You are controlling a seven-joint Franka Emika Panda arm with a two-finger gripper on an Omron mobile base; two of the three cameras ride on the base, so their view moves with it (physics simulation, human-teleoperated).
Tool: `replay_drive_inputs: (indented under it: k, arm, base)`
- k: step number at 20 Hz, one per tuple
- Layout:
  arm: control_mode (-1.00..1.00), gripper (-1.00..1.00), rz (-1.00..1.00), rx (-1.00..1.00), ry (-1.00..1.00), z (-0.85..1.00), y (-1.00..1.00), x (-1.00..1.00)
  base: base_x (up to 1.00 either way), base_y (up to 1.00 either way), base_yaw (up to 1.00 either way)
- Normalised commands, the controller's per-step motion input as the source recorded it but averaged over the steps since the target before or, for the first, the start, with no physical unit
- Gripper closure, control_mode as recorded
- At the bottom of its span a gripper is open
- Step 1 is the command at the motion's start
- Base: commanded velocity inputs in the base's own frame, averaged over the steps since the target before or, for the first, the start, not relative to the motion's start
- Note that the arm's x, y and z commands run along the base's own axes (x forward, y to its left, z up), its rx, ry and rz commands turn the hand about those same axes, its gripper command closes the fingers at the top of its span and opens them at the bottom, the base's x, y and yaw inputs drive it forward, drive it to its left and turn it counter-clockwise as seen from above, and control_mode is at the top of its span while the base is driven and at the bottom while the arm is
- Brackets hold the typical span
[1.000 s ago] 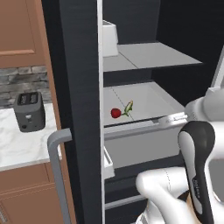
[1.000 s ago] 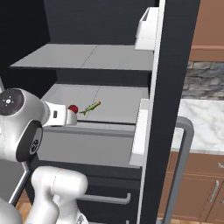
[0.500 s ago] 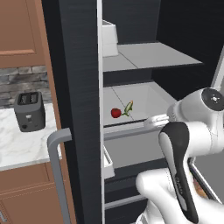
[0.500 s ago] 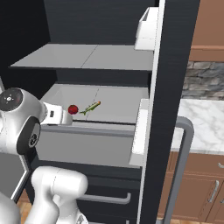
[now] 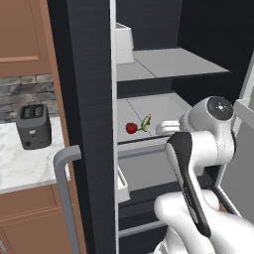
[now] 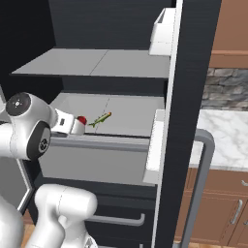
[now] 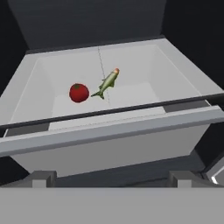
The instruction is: Place one tomato and one fish in each tupperware on the nearby counter, to pack two identical lunches.
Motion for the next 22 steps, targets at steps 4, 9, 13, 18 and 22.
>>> replay_drive_inputs:
  k: [4,9,13,18,22]
  arm:
    - [-1.00,-1.00,0.00,0.02,0.00,-0.12,-0.14,0.50]
    - [-1.00,-1.00,0.00,0.02,0.00,-0.20,-0.01,0.48]
    - [-1.00,-1.00,0.00,0.00,0.06,-0.34,0.00,0.44]
    - [-1.00,-1.00,0.00,0.01,0.04,-0.21,0.00,0.50]
    - [-1.00,-1.00,-0.01,0.01,0.00,-0.06,0.04,0.44]
  base:
    - [0.00,0.00,0.00]
    - [0.00,0.00,0.00]
    - [0.00,0.00,0.00]
    - [0.00,0.00,0.00]
    - [0.00,0.00,0.00]
